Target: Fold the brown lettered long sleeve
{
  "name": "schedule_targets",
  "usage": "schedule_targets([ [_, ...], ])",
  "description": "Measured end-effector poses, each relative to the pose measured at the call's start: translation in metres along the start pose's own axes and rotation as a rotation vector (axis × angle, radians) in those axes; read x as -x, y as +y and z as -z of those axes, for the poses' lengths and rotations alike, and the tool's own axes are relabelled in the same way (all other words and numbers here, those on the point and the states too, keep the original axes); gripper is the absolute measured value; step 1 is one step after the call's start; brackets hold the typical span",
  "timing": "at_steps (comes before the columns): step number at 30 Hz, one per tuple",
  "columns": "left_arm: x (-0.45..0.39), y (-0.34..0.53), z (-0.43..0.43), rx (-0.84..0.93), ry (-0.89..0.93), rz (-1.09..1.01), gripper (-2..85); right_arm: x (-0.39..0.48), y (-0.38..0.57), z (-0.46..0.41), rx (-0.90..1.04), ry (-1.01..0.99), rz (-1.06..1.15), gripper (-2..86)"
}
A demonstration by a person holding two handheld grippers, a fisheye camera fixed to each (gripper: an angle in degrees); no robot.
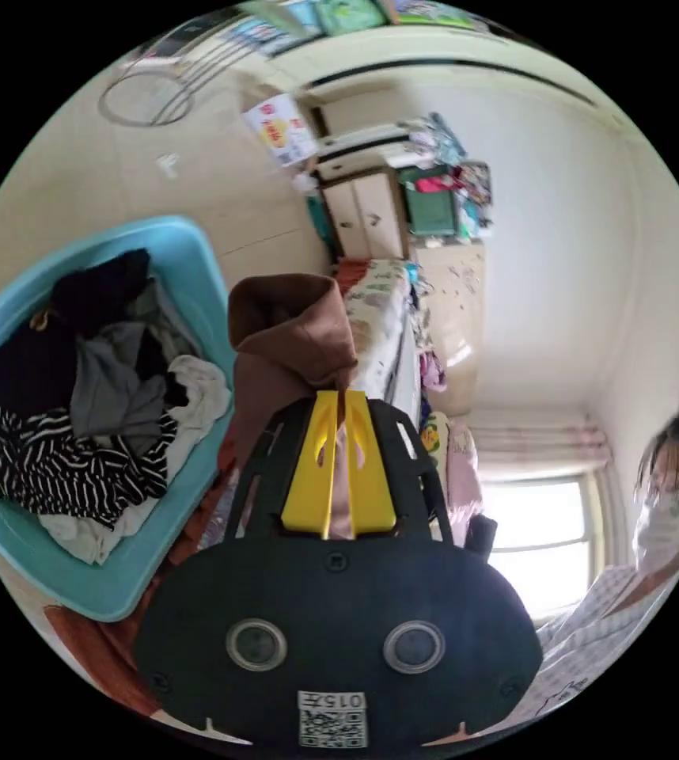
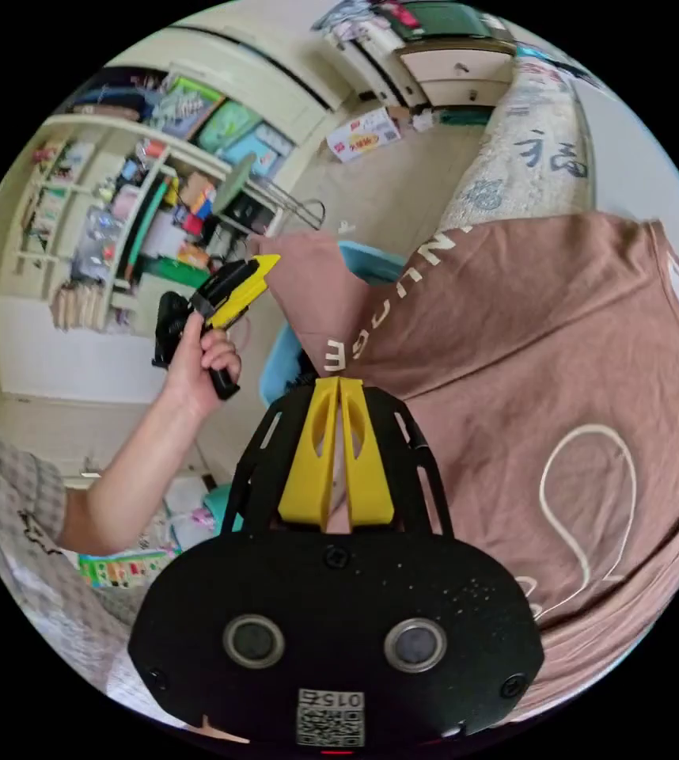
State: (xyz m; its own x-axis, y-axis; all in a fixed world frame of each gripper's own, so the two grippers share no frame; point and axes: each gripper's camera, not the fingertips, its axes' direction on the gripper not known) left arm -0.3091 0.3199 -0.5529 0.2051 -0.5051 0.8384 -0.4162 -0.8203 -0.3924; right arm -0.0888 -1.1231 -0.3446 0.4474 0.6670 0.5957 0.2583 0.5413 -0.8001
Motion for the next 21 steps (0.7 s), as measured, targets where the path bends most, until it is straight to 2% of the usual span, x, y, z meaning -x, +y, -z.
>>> schedule_targets([
  [2, -0.066, 0.033, -0.002, 0.051, 0.019, -0.162, -0.4, -0.026, 0.059, 0.033, -0.142, -0.140, -0.097, -0.1],
  [6, -0.184, 0.150, -0.044, 0.267, 0.108, -0.453, -0.4, -0.083, 0.171, 0.089, -0.353, -0.217, -0.282, 1.7],
  [8, -0.202, 0.207, -0.081, 0.409, 0.097, -0.512, -0.3, -0.137, 0.263, 0.117, -0.509, -0.293, -0.435, 4.9],
  [10, -0.193, 0.262, -0.125, 0.555, -0.038, -0.505, -0.2, -0.179, 0.328, 0.121, -0.557, -0.319, -0.533, 6.5],
  [12, -0.156, 0.319, -0.173, 0.711, -0.238, -0.386, 0.0, -0.214, 0.378, 0.110, -0.494, -0.268, -0.636, 8.2],
  [15, -0.133, 0.354, -0.182, 0.720, -0.285, -0.292, 0.2, -0.261, 0.430, 0.067, -0.403, -0.306, -0.729, 10.8],
  [19, -0.150, 0.369, -0.173, 0.676, -0.365, -0.384, 1.0, -0.308, 0.445, 0.000, -0.388, -0.461, -0.745, 13.6],
  [21, -0.176, 0.382, -0.177, 0.698, -0.405, -0.530, 2.4, -0.318, 0.439, -0.024, -0.366, -0.493, -0.718, 14.8],
])
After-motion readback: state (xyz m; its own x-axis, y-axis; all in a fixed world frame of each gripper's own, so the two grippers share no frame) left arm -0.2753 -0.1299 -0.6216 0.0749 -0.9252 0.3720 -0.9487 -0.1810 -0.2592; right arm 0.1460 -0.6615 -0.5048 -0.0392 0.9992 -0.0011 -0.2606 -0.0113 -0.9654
